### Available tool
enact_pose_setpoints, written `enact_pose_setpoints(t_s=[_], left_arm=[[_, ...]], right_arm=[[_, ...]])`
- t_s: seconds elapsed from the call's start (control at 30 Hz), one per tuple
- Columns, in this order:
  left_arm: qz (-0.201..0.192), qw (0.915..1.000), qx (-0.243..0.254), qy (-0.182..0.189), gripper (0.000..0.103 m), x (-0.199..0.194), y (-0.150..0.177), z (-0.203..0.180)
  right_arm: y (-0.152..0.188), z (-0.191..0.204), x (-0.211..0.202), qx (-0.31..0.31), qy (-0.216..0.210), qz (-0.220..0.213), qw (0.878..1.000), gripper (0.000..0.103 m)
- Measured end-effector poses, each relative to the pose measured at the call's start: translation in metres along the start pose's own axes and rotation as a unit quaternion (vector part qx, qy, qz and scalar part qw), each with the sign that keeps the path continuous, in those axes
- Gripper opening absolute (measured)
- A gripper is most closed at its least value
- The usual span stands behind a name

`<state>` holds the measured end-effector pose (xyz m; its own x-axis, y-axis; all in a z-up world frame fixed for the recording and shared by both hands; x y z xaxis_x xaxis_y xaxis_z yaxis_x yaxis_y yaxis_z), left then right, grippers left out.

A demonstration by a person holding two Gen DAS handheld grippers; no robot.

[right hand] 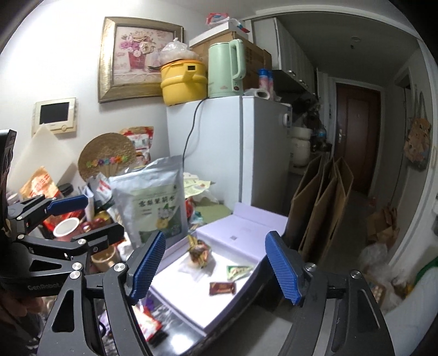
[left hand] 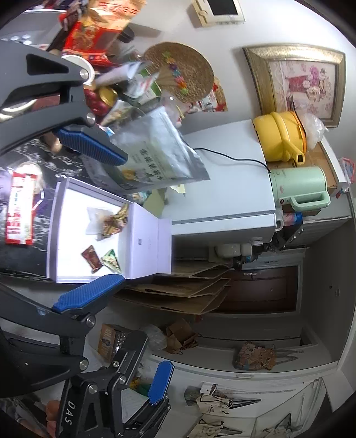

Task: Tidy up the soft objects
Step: 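Withdraw both open tools from the box back toward the counter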

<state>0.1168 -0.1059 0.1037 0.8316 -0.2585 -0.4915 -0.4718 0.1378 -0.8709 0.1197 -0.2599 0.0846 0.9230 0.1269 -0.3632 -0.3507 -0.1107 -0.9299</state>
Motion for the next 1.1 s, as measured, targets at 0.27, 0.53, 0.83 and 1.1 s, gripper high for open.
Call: enact_pose_setpoints(t_s=[0.27, 0.53, 0.83, 1.1], left_arm=[[0.021, 0.9994, -0.026, 0.004, 0.082, -0.019, 0.053, -0.008], [0.05, 0.9965, -0.066, 0.013, 0.082, -0.02, 0.097, -0.007], [0.061, 0.9921, -0.11, -0.001, 0.082, -0.027, 0.134, 0.002], [0.096, 0.9871, -0.128, 0.004, 0.082, -0.017, 0.167, 0.009]], right_arm=[[0.042, 0.011, -0.021, -0.005, -0.005, 0.018, 1.0, 0.083], [0.079, 0.022, -0.029, -0.006, -0.019, 0.038, 0.999, 0.083], [0.115, 0.03, -0.021, 0.012, -0.035, 0.071, 0.997, 0.083], [0.147, 0.049, -0.002, 0.01, -0.06, 0.114, 0.992, 0.083]])
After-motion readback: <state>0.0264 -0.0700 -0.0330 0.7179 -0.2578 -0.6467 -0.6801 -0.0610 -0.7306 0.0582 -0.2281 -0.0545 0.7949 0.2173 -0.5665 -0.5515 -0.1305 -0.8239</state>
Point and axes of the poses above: each gripper's, at about its wrist camera, not at the fingertips, and x roughly the way its jaws point, z to its left, y to its underside, the point moved 1 cm from there along x, roughly the way its jaws point, and after that the axes turned 11 degrees about y, right-handed, at the moved point
